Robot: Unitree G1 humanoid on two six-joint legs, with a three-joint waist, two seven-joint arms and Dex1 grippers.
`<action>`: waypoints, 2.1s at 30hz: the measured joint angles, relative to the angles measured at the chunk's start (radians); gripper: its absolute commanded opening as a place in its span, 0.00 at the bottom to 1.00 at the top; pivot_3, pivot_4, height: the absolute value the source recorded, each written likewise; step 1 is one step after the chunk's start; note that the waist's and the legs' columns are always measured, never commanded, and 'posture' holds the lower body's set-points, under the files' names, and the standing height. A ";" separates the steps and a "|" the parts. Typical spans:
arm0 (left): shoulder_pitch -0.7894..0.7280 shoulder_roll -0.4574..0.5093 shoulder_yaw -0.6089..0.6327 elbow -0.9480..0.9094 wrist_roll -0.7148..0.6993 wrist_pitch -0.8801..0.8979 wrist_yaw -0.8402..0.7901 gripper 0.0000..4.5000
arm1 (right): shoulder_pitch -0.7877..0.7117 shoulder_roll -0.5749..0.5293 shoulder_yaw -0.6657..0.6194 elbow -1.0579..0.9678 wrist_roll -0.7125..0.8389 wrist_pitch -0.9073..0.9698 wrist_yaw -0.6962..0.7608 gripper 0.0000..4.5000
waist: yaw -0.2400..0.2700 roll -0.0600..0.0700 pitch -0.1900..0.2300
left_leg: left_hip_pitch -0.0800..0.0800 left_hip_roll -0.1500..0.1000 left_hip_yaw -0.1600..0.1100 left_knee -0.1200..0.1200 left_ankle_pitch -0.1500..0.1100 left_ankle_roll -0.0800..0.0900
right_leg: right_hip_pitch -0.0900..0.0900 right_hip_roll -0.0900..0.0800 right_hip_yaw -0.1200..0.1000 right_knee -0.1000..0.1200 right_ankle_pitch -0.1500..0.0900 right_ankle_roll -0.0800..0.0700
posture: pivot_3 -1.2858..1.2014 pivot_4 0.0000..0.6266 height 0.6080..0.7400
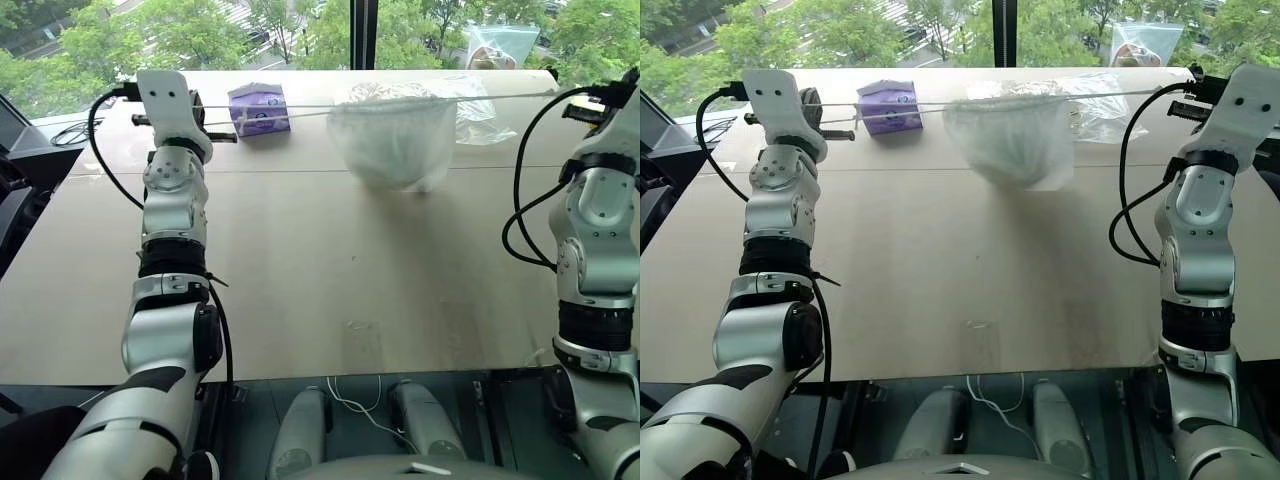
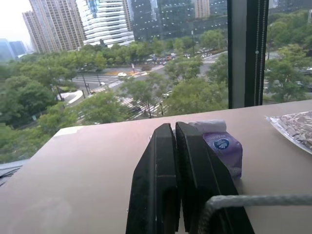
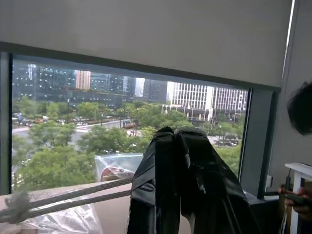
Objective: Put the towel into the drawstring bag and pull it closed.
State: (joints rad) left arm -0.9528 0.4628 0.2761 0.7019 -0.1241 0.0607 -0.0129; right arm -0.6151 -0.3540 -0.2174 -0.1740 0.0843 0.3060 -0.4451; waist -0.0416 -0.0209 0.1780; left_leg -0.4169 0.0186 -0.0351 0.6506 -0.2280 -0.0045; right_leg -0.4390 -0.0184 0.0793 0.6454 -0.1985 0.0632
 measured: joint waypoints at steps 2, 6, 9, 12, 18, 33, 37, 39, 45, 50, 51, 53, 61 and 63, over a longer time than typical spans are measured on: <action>0.003 -0.002 0.037 0.032 -0.027 0.024 0.048 0.02 | 0.000 0.038 -0.040 0.000 0.009 0.036 -0.028 0.00 | 0.000 0.000 0.000 | 0.000 0.000 0.000 0.000 0.000 0.000 | 0.000 0.000 0.000 0.001 0.000 0.000 | 0.52 0.24 1.00; 0.028 -0.004 0.053 0.070 -0.042 0.037 0.112 0.02 | -0.008 0.163 -0.181 0.017 0.095 0.119 -0.133 0.00 | 0.001 0.000 0.000 | 0.000 0.000 -0.001 0.000 0.000 0.000 | 0.000 0.000 0.000 0.001 0.000 0.000 | 0.52 0.24 1.00; 0.031 -0.004 0.082 0.087 -0.063 0.038 0.187 0.02 | -0.012 0.259 -0.286 0.038 0.180 0.178 -0.234 0.00 | 0.001 0.000 0.000 | 0.000 0.000 0.000 0.000 0.000 0.000 | 0.000 0.000 0.000 0.002 0.000 0.000 | 0.52 0.24 1.00; 0.040 -0.004 0.108 0.108 -0.078 0.041 0.227 0.02 | -0.014 0.290 -0.315 0.041 0.224 0.206 -0.285 0.00 | 0.000 0.000 0.000 | 0.000 0.000 0.000 0.000 0.000 0.000 | 0.000 0.000 0.000 0.002 0.000 0.000 | 0.52 0.24 1.00; 0.059 -0.005 0.115 0.114 -0.115 0.042 0.280 0.02 | -0.027 0.304 -0.334 0.041 0.283 0.217 -0.332 0.00 | -0.001 0.000 0.000 | 0.001 0.000 -0.001 0.000 0.000 0.000 | 0.000 0.000 -0.001 0.003 0.000 0.000 | 0.52 0.24 1.00; 0.077 -0.064 -0.116 -0.050 -0.116 0.114 -0.316 0.29 | 0.066 0.086 0.031 -0.079 0.589 0.486 0.440 0.41 | -0.004 0.000 0.000 | 0.000 0.000 -0.001 -0.001 0.000 0.000 | 0.000 0.001 -0.001 0.001 0.000 -0.001 | 0.52 0.24 1.00; 0.169 -0.020 -0.187 -0.119 -0.116 0.177 -0.519 0.65 | 0.203 -0.071 0.100 -0.129 0.605 0.525 0.650 0.79 | -0.005 0.000 -0.001 | 0.001 0.000 0.000 -0.001 0.000 0.000 | 0.001 0.000 0.000 -0.002 0.000 0.000 | 0.52 0.24 1.00; 0.230 0.044 -0.255 -0.123 -0.098 0.188 -0.670 0.81 | 0.292 -0.277 0.174 -0.135 0.560 0.502 0.840 0.95 | -0.004 0.000 0.000 | 0.001 0.000 0.000 -0.001 0.000 0.000 | 0.001 0.000 -0.001 -0.002 -0.001 0.000 | 0.52 0.24 1.00; 0.309 0.206 -0.287 -0.115 -0.071 0.165 -0.934 0.97 | 0.389 -0.469 0.191 -0.094 0.456 0.378 1.103 1.00 | -0.006 0.000 0.000 | 0.003 0.003 0.000 0.002 0.000 0.000 | 0.002 0.003 -0.001 -0.001 -0.002 0.002 | 0.52 0.24 1.00; 0.311 0.247 -0.275 -0.112 -0.075 0.160 -1.032 0.97 | 0.397 -0.480 0.191 -0.035 0.380 0.261 1.176 1.00 | 0.000 -0.001 0.000 | 0.003 0.003 0.001 0.005 0.000 0.000 | 0.003 0.002 -0.001 -0.001 -0.003 0.000 | 0.52 0.24 1.00; 0.309 0.250 -0.268 -0.102 -0.076 0.160 -1.037 0.97 | 0.398 -0.472 0.191 -0.030 0.372 0.250 1.180 1.00 | 0.000 -0.001 0.000 | 0.003 0.003 0.000 0.005 0.000 0.000 | 0.003 0.002 -0.001 -0.001 -0.003 0.001 | 0.52 0.24 1.00; 0.304 0.252 -0.253 -0.087 -0.076 0.161 -1.044 0.97 | 0.405 -0.447 0.192 -0.030 0.363 0.235 1.183 1.00 | 0.001 -0.001 0.000 | 0.002 0.003 0.000 0.004 0.000 0.000 | 0.003 0.002 -0.001 -0.001 -0.002 0.002 | 0.52 0.24 1.00; 0.067 0.176 -0.150 0.038 -0.162 0.251 -1.001 0.97 | 0.392 -0.378 0.197 -0.014 0.316 0.209 1.171 1.00 | 0.011 -0.002 0.001 | 0.001 0.002 -0.002 0.007 0.000 0.000 | 0.004 0.002 -0.003 -0.001 -0.001 0.003 | 0.52 0.24 1.00; -0.041 0.158 -0.094 0.080 -0.218 0.347 -0.969 0.97 | 0.383 -0.366 0.196 -0.012 0.310 0.201 1.161 1.00 | 0.007 -0.003 0.001 | 0.001 0.002 -0.002 0.008 0.000 0.000 | 0.005 0.002 -0.003 -0.001 -0.001 0.004 | 0.52 0.24 1.00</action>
State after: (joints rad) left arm -0.9938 0.6210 0.1824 0.7817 -0.3423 0.4077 -0.9824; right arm -0.2317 -0.7197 -0.0215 -0.1862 0.3947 0.5073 0.7160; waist -0.0347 -0.0239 0.1791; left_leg -0.4161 0.0205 -0.0372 0.6586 -0.2279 -0.0043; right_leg -0.4340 -0.0162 0.0761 0.6446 -0.1996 0.0671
